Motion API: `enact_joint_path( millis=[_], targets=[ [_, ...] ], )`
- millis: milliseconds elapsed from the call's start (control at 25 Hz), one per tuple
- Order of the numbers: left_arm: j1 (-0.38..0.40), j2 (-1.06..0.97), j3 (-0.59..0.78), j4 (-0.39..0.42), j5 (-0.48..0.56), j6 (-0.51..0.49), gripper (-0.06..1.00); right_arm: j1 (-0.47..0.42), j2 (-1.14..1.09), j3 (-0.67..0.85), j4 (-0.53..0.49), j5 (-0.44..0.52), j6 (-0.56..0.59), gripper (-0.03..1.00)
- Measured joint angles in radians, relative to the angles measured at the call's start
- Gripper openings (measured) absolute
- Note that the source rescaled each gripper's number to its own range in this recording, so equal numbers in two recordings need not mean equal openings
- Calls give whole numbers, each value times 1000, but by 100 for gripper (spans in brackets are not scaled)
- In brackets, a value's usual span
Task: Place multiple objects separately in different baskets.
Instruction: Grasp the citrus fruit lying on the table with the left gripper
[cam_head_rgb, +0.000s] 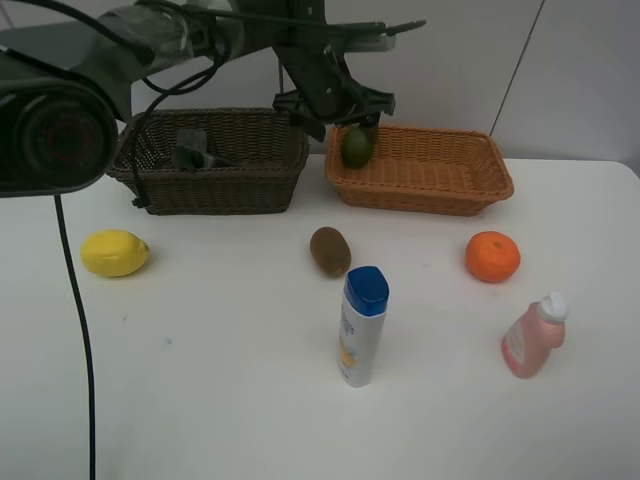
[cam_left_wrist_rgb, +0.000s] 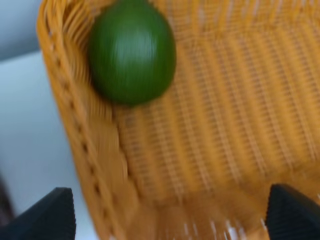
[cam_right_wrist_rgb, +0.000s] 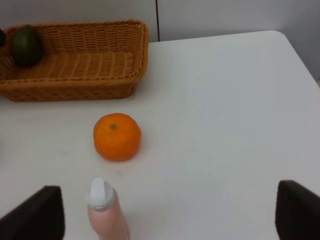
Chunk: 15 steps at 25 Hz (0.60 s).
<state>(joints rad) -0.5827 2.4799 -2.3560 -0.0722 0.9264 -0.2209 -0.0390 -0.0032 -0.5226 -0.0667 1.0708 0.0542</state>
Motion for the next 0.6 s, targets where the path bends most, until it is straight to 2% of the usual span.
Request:
enact_joint_path(
  millis=[120,160,400,480,600],
  targets=[
    [0,-26,-81,-1,215,0,100,0,0,0,0,0,0,100],
    [0,-32,-101,-1,245,6,100,0,0,0,0,0,0,100],
    [-21,-94,-83,-6,275,153,100,0,0,0,0,0,0,100],
    [-26,-161,-7,-9,275,215,100,0,0,0,0,0,0,100],
    [-28,-305,188,10,274,334,100,0,0,0,0,0,0,100]
  ],
)
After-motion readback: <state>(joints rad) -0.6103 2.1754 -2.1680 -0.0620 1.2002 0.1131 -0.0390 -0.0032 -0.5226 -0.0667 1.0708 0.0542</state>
